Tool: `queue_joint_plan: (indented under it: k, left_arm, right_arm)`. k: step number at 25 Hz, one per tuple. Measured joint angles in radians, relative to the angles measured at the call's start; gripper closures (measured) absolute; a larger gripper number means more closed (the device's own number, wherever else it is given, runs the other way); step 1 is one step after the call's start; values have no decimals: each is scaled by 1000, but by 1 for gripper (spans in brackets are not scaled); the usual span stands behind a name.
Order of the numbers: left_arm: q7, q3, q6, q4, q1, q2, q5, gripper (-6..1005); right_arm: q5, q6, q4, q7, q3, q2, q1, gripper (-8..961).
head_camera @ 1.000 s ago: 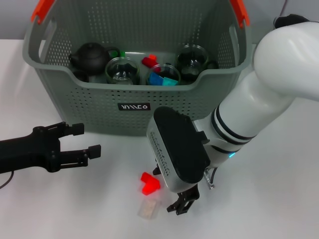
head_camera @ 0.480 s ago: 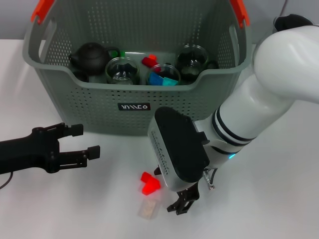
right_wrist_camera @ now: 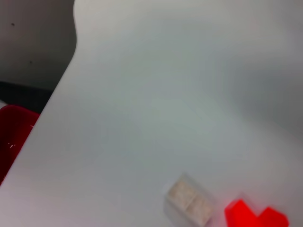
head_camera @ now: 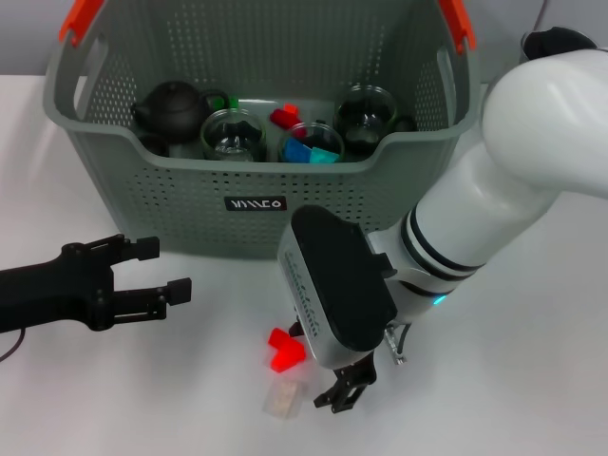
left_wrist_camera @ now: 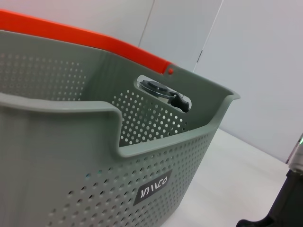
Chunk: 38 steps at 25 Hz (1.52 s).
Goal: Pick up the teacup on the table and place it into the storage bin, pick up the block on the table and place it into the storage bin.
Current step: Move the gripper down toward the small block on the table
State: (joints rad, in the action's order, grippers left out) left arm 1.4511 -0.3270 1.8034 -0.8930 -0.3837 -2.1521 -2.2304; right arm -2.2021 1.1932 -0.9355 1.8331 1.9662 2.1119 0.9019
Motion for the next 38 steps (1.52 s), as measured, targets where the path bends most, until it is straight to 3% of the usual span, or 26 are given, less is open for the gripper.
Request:
queue_joint_plan:
  k: [16,38]
  left_arm:
    - [-13,24,-21,-4,17,2,-3,95]
    - [-8,25,-15,-1,8,5,-1,96]
  right_arm:
    - [10,32,-90,-35,57,4,14,39]
    - [20,-57,-55,-89,143,11,25,64]
